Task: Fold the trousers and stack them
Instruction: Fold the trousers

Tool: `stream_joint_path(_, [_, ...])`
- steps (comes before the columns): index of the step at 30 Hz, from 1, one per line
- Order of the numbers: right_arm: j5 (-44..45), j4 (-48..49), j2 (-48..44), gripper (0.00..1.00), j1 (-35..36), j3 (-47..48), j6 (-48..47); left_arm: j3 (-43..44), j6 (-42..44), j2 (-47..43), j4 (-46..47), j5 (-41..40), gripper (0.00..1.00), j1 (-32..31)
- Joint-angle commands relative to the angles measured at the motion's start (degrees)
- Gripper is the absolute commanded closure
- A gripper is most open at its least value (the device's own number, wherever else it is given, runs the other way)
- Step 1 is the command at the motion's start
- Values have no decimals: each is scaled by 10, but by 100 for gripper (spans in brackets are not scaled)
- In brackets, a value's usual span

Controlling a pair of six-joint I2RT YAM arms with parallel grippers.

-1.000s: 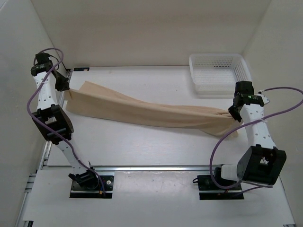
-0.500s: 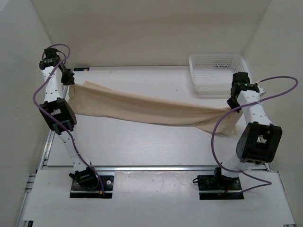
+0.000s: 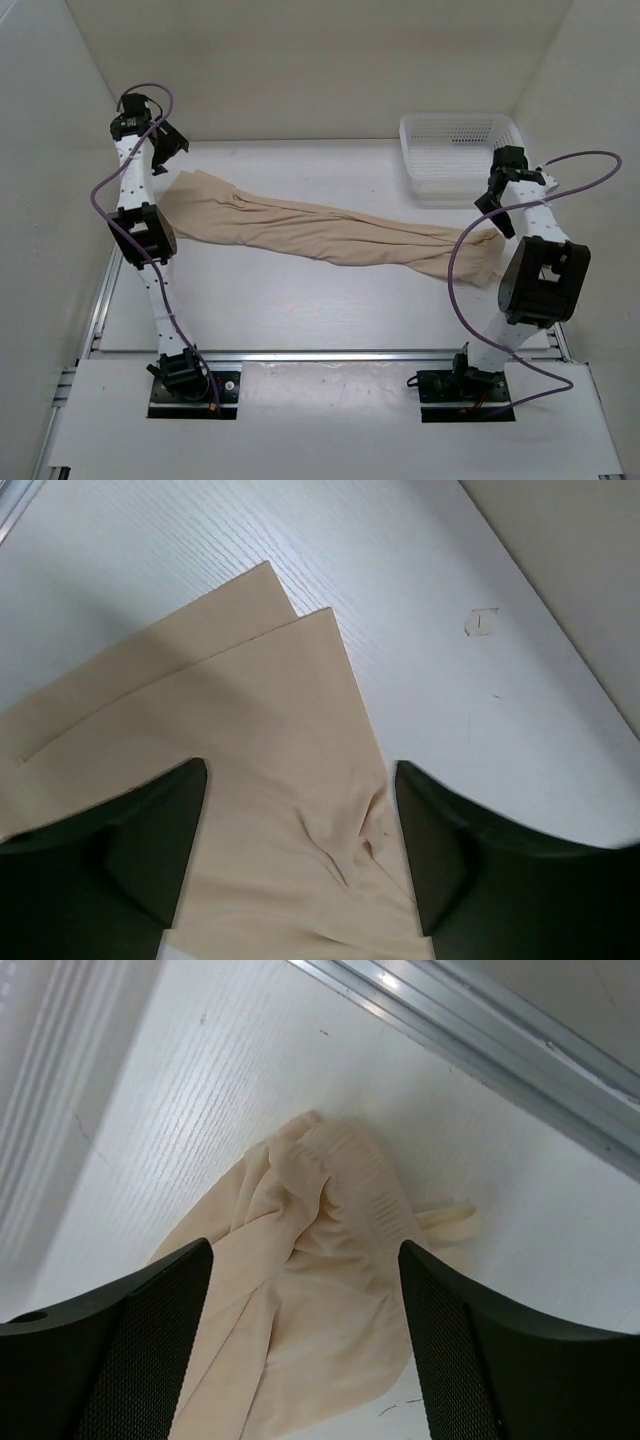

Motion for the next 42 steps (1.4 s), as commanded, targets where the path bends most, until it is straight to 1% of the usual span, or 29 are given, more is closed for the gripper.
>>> stream_joint_path(1, [12, 14, -63, 20, -8, -1, -36, -17, 12, -98, 8, -6, 9, 3])
stream_joint_path(2, [4, 8, -75, 20, -8, -13, -42, -43, 22, -115, 8, -18, 7, 3])
stream_joint_path(3, [-10, 8, -97, 21, -13, -41, -42, -60, 29, -151, 8, -24, 3, 3])
stream_joint_path(4, [-18, 3, -108, 23, -14, -57, -42, -77, 29, -169, 8, -24, 3, 3])
stream_joint_path(5, [-30, 3, -120, 24, -20, -73, -42, -120, 39, -187, 8, -31, 3, 3])
stream_joint_path(6, [-45, 3, -140, 26, -20, -89, -42, -145, 39, -222, 8, -41, 3, 3])
stream_joint_path(7, [-61, 3, -150, 28, -26, -122, -42, -172, 47, -238, 8, -41, 6, 3])
stream_joint_path(8, [-98, 3, -159, 28, -26, -137, -47, -200, 47, -253, 8, -47, 12, 9])
stream_joint_path(9, [-115, 3, -173, 29, -32, -148, -47, -256, 52, -267, 8, -58, 37, 9])
stream_joint_path(10, [-131, 3, -181, 30, -32, -167, -55, -285, 52, -290, 8, -63, 48, 9])
stream_joint_path(11, [-147, 3, -189, 30, -32, -175, -66, -311, 52, -301, 0, -63, 56, 16])
stream_joint_path(12, [-165, 3, -206, 30, -32, -181, -76, -369, 47, -312, 0, -63, 60, 22])
stream_joint_path(13, [-211, 3, -213, 30, -32, -181, -86, -401, 47, -334, 0, -63, 60, 22])
stream_joint_path(14, [-234, 3, -224, 26, -32, -189, -102, -432, 47, -343, 9, -63, 56, 22])
stream_joint_path(15, [-250, -5, -230, 25, -32, -197, -102, -474, 47, -348, 9, -63, 49, 22])
stream_joint_path(16, [-265, -5, -238, 24, -32, -205, -107, -491, 47, -354, 9, -63, 43, 22])
stream_joint_path(17, [-285, -5, -257, 23, -32, -220, -107, -507, 47, -361, 9, -69, 35, 17])
stream_joint_path(18, [-290, -5, -266, 21, -32, -228, -112, -519, 47, -361, 9, -74, 29, 11])
stream_joint_path(20, [-295, -5, -293, 19, -32, -241, -119, -553, 41, -380, 15, -75, 12, 6])
stream_joint_path(21, [-301, -11, -301, 18, -32, -248, -127, -562, 41, -385, 20, -75, 1, 6])
stream_joint_path(23, [-302, -18, -322, 16, -32, -253, -133, -587, 33, -400, 25, -64, 1, 1])
stream_joint_path(24, [-307, -23, -329, 10, -32, -258, -140, -598, 33, -400, 25, -55, 1, 1])
stream_joint_path(25, [-307, -23, -335, 8, -32, -258, -140, -617, 26, -410, 33, -35, 1, -10])
stream_joint_path(27, [-312, -29, -353, 7, -32, -270, -146, -634, 12, -420, 45, -40, 1, -31])
stream_joint_path(29, [-327, -35, -364, 6, -32, -276, -151, -645, 4, -426, 45, -49, 1, -69])
stream_joint_path(31, [-327, -40, -381, 6, -32, -276, -156, -645, -10, -419, 45, -62, 1, -98])
stream_joint_path(35, [-333, -54, -391, 4, -32, -276, -162, -640, -16, -409, 45, -62, 1, -128])
stream_joint_path(39, [-338, -59, -391, 2, -32, -276, -168, -619, -16, -403, 45, -62, 1, -135])
stream_joint_path(42, [-338, -53, -386, 2, -32, -276, -168, -602, 4, -396, 45, -62, 1, -135])
